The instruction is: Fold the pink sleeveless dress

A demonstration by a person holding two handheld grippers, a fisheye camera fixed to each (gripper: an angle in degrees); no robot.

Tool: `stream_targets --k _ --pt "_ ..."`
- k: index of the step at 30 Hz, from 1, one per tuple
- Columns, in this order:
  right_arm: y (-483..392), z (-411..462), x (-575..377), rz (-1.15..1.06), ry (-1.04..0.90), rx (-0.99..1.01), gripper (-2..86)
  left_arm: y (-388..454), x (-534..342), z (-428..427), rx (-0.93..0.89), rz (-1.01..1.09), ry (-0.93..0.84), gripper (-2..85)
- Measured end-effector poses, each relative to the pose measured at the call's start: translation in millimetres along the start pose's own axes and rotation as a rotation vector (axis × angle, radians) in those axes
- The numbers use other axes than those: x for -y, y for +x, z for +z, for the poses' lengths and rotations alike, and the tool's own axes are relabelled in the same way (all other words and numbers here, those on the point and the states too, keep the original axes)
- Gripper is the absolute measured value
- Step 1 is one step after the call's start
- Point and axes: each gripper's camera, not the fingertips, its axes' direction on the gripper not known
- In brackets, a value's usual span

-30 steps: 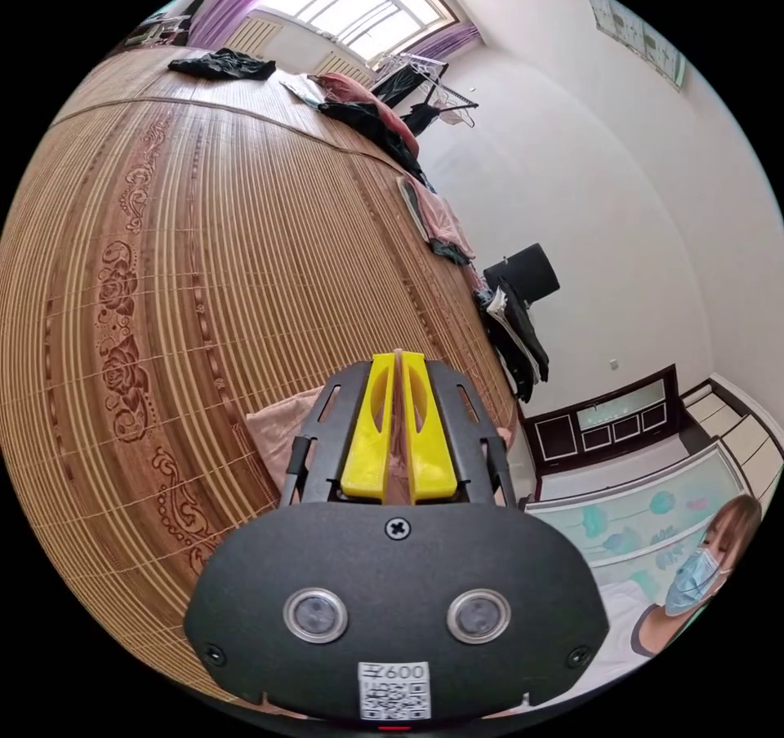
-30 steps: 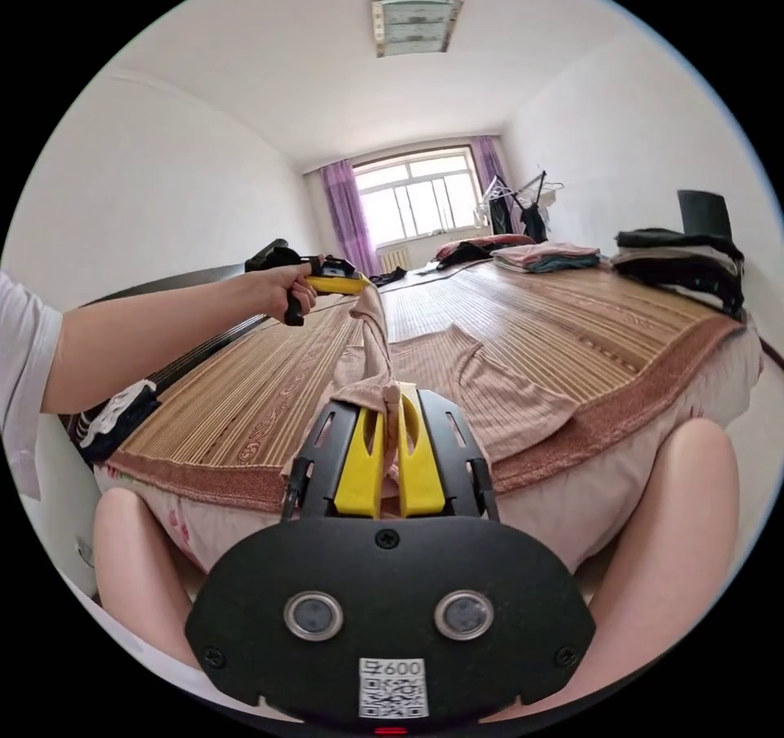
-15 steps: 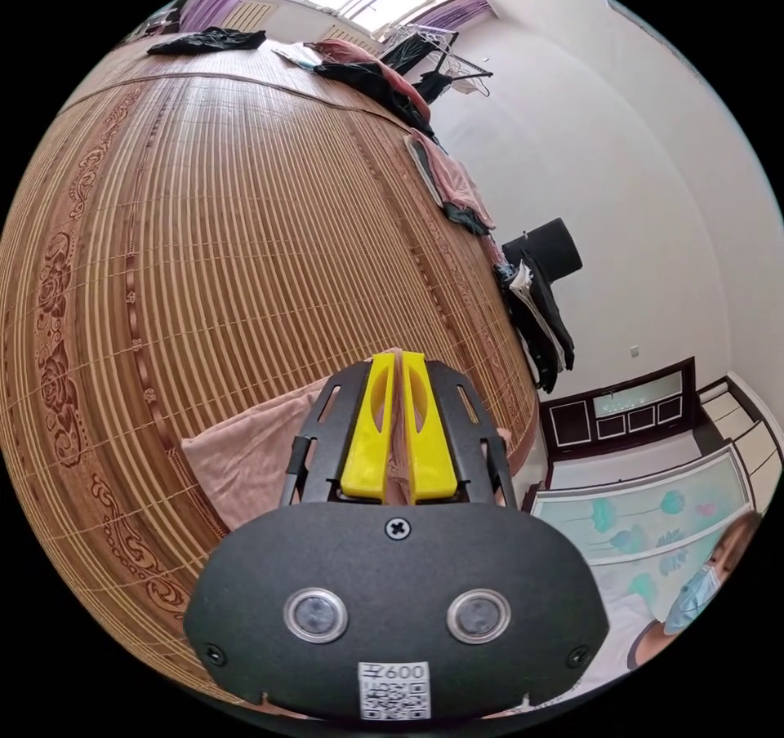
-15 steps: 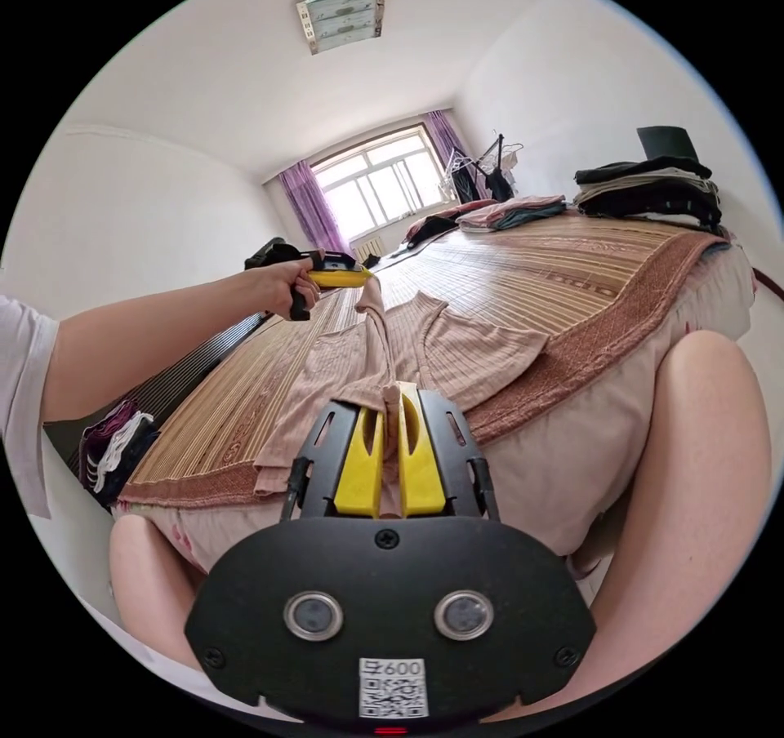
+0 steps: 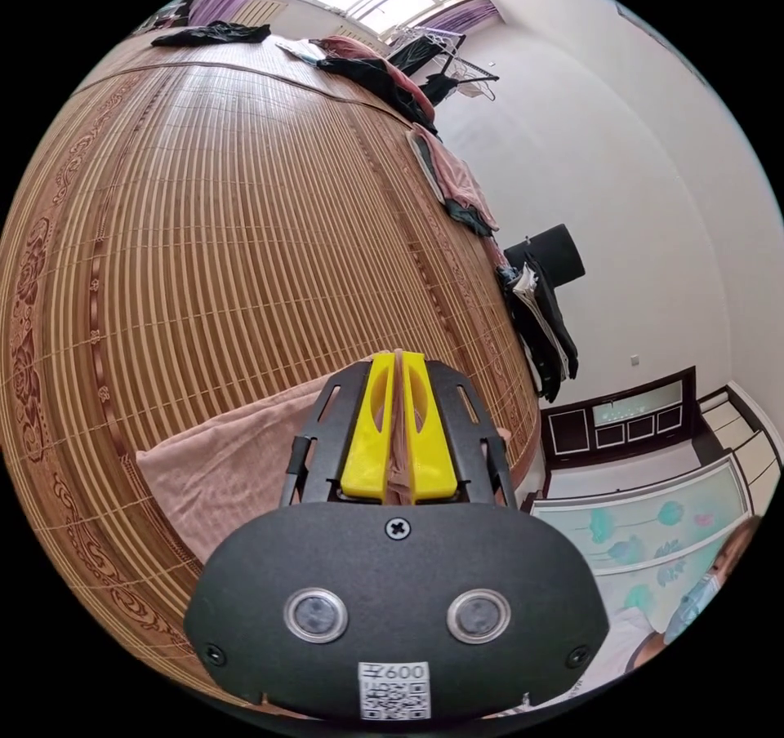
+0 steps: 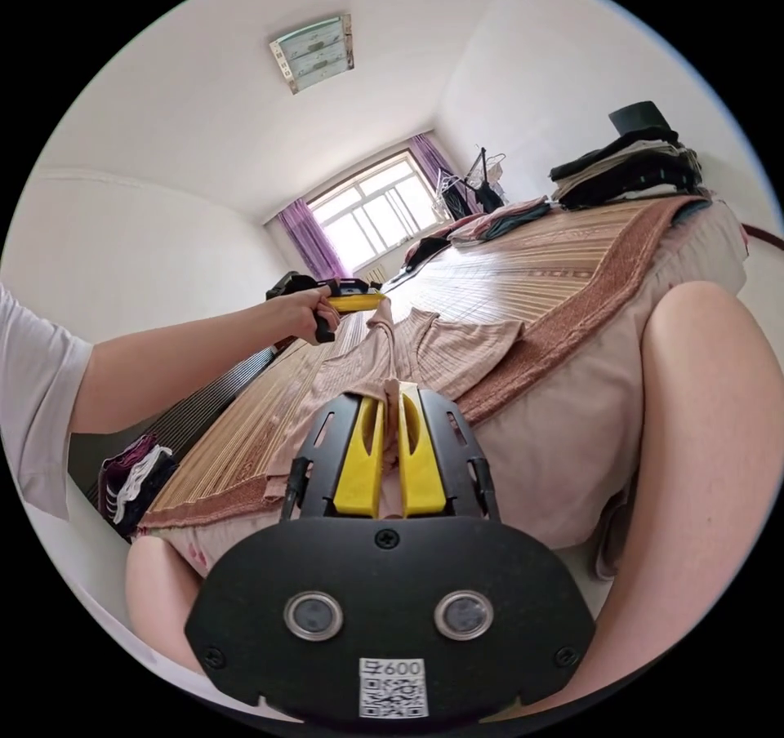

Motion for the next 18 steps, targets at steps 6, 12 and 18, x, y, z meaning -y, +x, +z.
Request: stream_targets --k 6,12,18 --pt "6.7 -28.9 -8.0 0.147 0.014 0.095 -0.8 -34.9 -16.0 14.0 0.030 -0.068 -0.004 3.2" --pt "-10.4 -54.5 -21.4 0.135 -0.003 0.111 -0.6 -71.7 -36.2 14.0 -0.137 -0.113 0.038 8.9" --pt "-23.1 -84.8 -37.2 0.167 0.007 0.006 0.8 -75.1 -102.3 -61.6 -0.099 0.064 0.084 8.5"
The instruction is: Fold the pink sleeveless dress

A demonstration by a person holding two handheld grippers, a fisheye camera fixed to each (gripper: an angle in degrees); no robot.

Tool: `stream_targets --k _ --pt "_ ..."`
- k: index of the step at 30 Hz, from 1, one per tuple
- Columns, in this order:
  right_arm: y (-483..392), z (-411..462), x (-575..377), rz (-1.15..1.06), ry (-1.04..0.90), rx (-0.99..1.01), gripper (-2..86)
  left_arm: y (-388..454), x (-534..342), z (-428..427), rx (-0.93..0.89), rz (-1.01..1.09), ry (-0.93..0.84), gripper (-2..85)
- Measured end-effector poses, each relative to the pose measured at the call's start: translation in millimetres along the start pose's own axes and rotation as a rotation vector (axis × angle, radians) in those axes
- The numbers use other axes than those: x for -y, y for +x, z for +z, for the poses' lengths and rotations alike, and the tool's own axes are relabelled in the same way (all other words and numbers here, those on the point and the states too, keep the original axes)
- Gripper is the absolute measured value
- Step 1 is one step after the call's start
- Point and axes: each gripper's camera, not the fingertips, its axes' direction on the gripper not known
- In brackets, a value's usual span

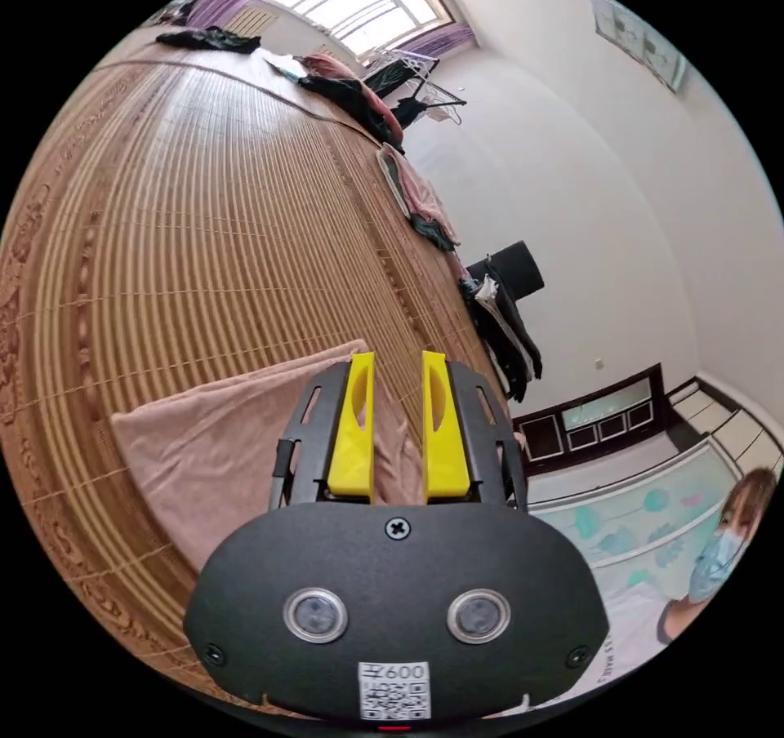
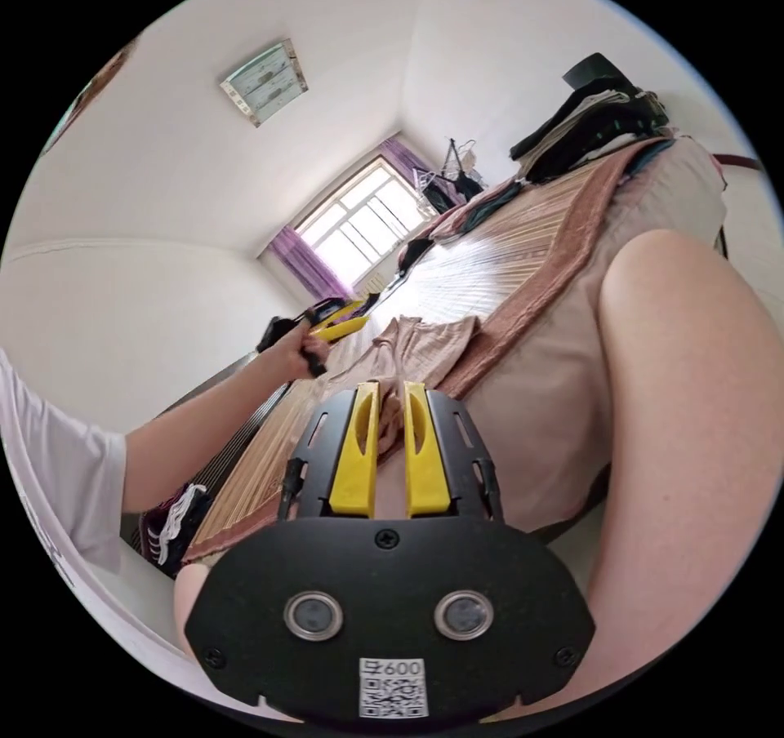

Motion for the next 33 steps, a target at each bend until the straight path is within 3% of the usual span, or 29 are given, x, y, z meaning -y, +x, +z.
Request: stream_targets --k 5,9,12,14,16,22,24,29,33 --pt "-31.5 -39.9 -16.9 -0.152 0.088 -0.098 2.2 -17.2 -105.1 -66.9 0.234 0.085 -0.081 8.0" --pt "-68.1 -42.6 -33.2 -0.309 0.139 -0.063 4.6 -19.7 -168.3 -91.8 0.261 0.115 -0.107 7.8" --pt "-114.7 -10.1 -56.6 -0.599 0.011 0.016 8.5 -3.2 -208.1 -102.9 0.256 0.154 -0.089 7.6" --pt "-154.6 31.1 -86.9 -0.829 -0.177 -0.047 10.6 16.8 -236.7 -107.4 0.244 0.197 -0.067 7.2" --pt "-171.8 52.5 -104.9 -0.864 -0.232 -0.111 10.3 33.3 -257.8 -109.9 0.254 0.232 -0.041 6.6" --pt "-188.4 102.6 -128.7 -0.793 -0.469 -0.219 6.8 66.1 -321.0 -90.7 0.272 0.348 -0.086 3.4" --pt "-185.2 103.1 -131.4 -0.761 -0.463 -0.239 5.1 65.3 -338.8 -78.2 0.343 0.375 -0.139 1.9" --pt "-148.0 64.4 -92.4 -0.464 -0.294 -0.323 -0.4 74.7 -364.5 -83.6 0.375 0.409 -0.123 0.3" --pt "-132.0 30.9 -82.5 -0.367 -0.118 -0.469 -0.5 77.7 -377.9 -90.1 0.367 0.402 -0.108 0.2"
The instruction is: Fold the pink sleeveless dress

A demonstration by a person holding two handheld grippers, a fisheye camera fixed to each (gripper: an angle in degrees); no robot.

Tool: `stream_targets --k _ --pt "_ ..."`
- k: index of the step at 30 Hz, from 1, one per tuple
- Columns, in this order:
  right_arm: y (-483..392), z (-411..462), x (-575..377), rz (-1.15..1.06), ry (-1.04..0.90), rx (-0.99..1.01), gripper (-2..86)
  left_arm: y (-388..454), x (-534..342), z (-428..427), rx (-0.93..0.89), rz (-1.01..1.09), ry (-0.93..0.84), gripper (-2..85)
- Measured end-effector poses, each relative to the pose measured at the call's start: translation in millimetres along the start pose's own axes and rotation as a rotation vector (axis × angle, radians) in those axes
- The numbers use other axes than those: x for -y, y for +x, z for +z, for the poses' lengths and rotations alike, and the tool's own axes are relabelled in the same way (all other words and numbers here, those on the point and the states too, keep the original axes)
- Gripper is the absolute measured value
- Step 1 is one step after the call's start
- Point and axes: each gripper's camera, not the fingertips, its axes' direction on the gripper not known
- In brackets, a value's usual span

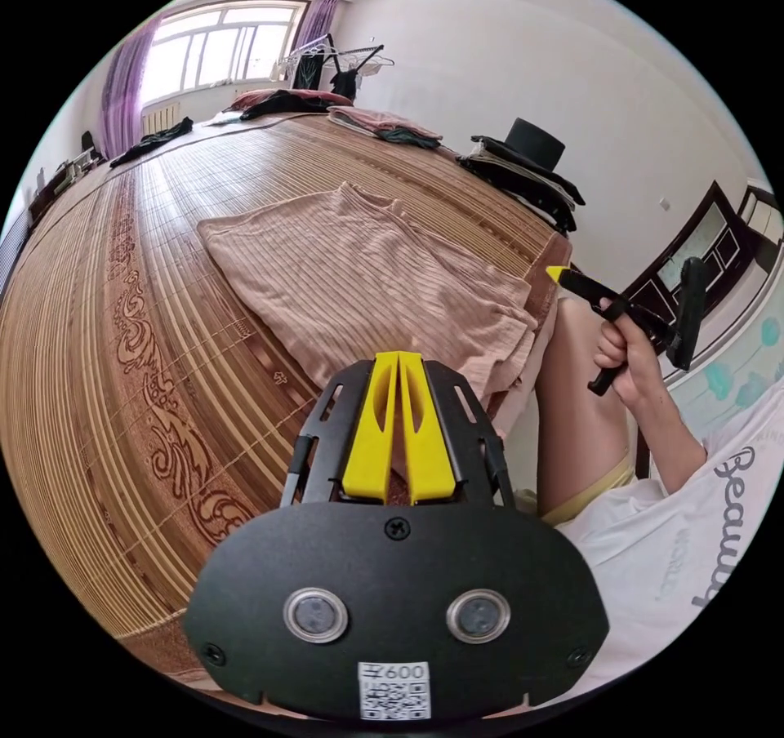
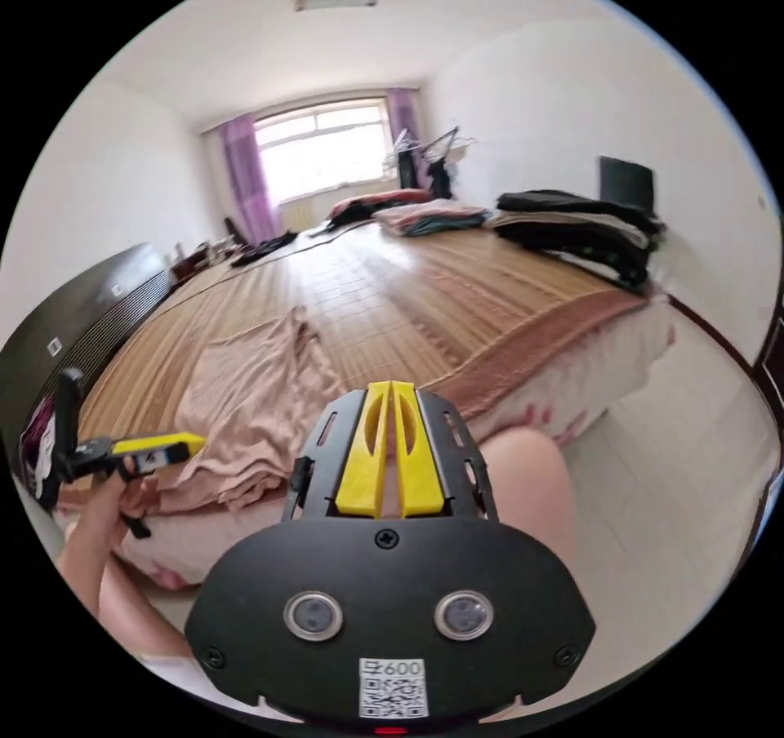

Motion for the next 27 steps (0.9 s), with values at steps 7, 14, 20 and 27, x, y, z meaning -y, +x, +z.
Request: stream_targets --k 7,14,20,27 --pt "-41.8 26.4 -8.1 -0.104 -0.268 0.350 5.9 12.0 -19.7 -15.1 -0.014 -0.015 0.024 0.3" --pt "-74.4 -14.9 -35.1 -0.189 -0.229 0.251 5.4 15.7 -49.3 -43.0 -0.075 -0.101 0.123 2.4" --pt "-90.8 -10.9 -53.9 -0.201 -0.345 0.264 3.8 105.7 -97.2 -89.6 0.142 0.174 0.178 6.6" --pt "-115.1 -48.8 -66.1 -0.359 -0.237 0.246 -0.6 119.1 -114.7 -83.5 0.180 0.114 0.125 3.2"
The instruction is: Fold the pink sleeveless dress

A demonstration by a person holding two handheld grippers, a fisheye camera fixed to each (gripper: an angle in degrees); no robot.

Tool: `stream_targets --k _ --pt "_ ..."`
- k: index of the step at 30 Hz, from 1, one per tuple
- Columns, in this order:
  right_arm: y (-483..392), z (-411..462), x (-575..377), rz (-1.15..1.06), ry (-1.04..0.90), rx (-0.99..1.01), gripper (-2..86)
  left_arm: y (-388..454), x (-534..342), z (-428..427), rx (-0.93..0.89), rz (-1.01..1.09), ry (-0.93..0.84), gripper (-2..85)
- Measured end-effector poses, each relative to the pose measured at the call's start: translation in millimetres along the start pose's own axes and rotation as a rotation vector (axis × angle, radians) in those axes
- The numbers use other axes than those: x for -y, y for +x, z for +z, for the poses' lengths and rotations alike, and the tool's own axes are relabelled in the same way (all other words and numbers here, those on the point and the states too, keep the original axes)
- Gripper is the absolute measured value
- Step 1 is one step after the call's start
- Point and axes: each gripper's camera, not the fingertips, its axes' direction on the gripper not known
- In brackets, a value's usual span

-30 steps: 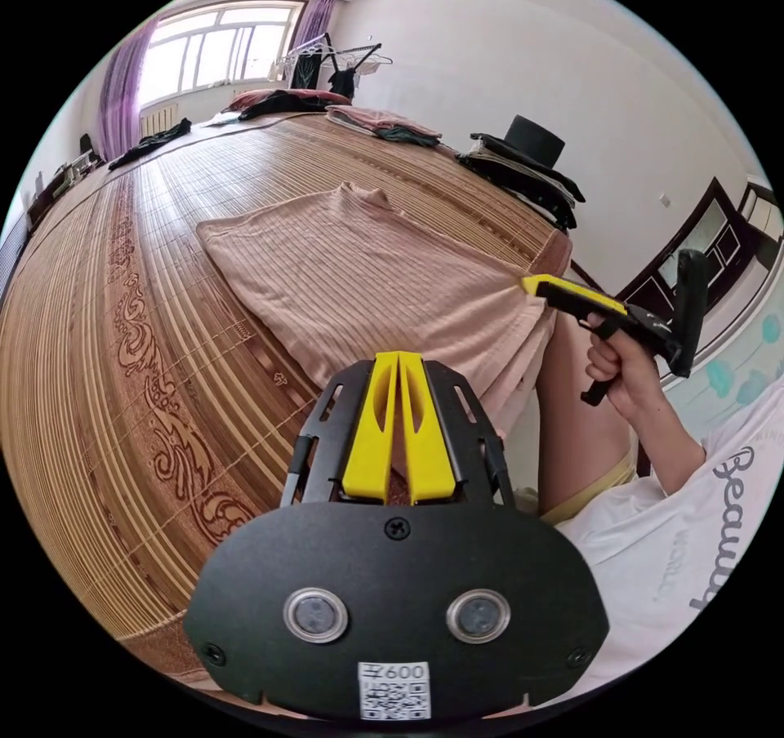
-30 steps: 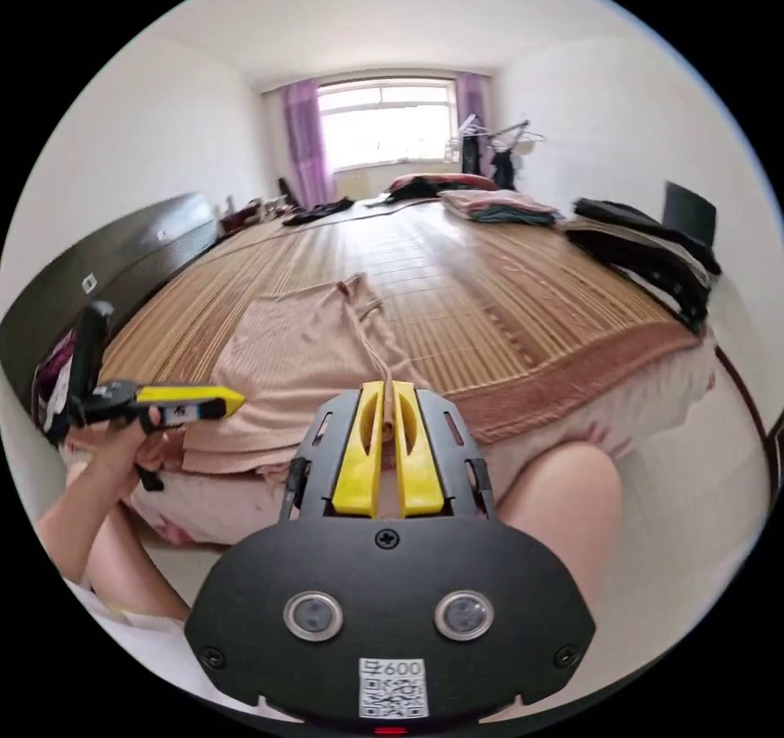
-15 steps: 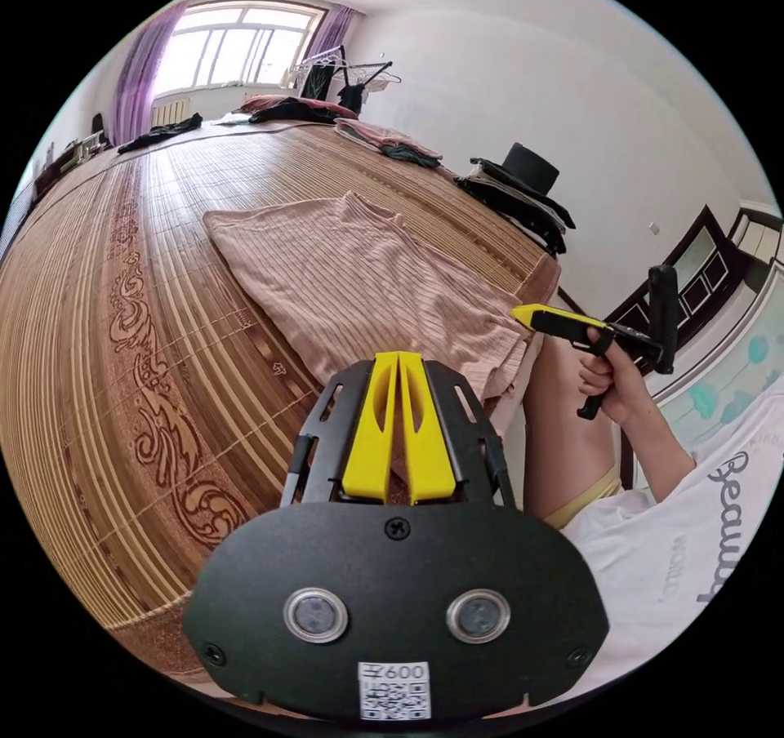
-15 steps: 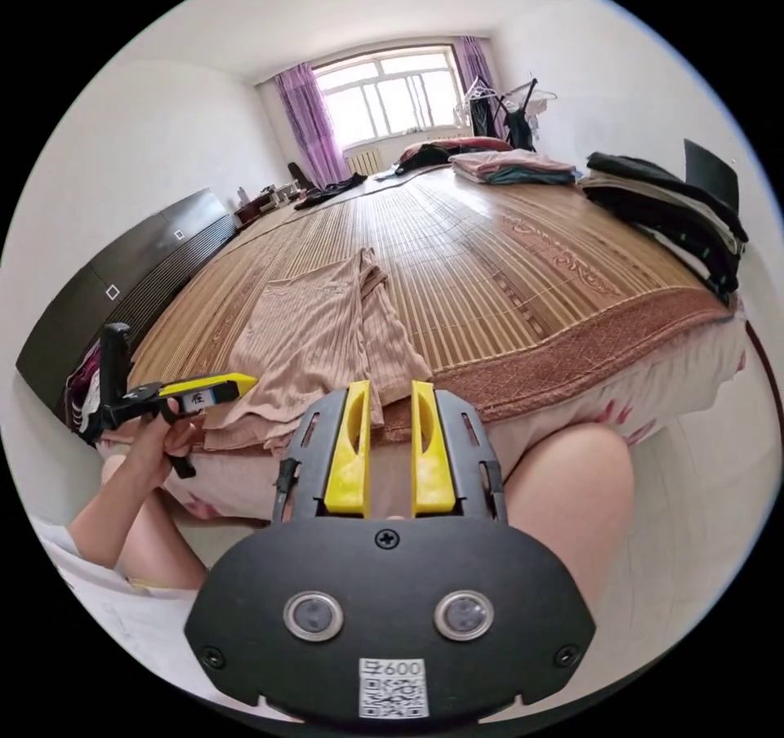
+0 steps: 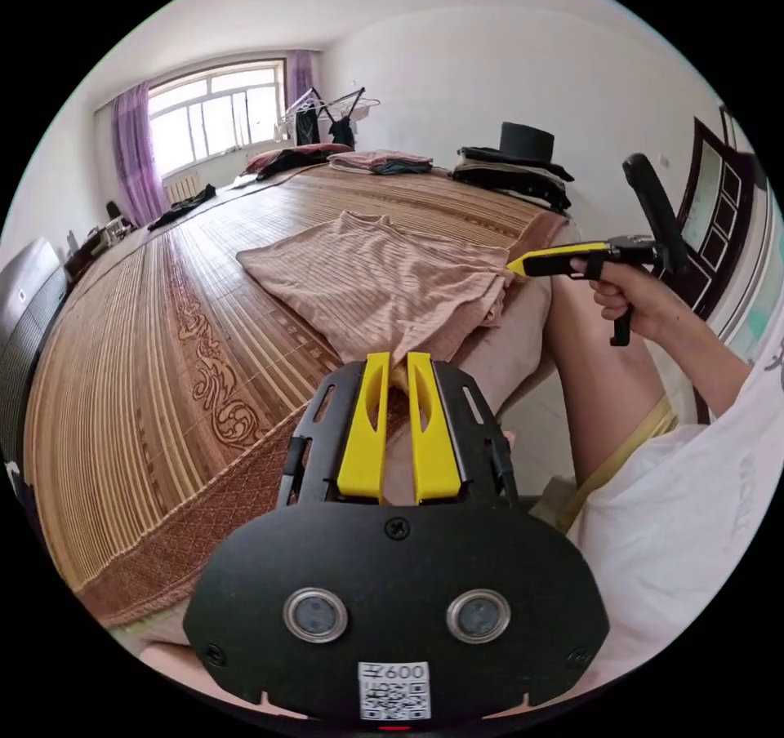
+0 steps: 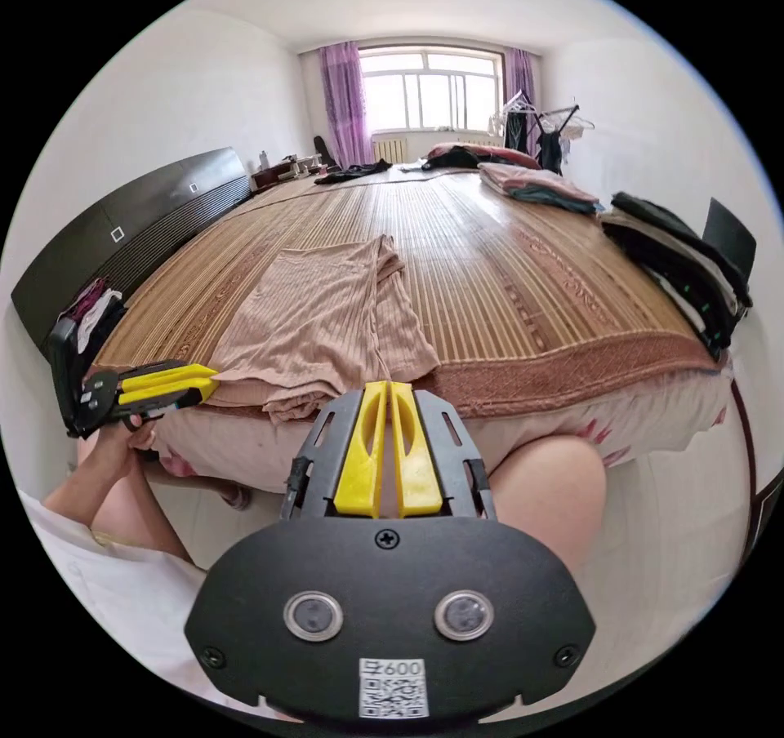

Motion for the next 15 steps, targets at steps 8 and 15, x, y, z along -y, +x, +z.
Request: stream_targets --k 8,15 --pt "1.5 -30.1 22.3 -0.017 0.060 -0.039 -0.8 4.6 16.0 -10.6 -0.082 -0.007 -0.048 1.4" --pt "7.1 -7.3 20.3 0.016 -0.134 0.012 -0.7 4.6 21.2 -20.4 -0.120 -0.030 -0.069 0.5"
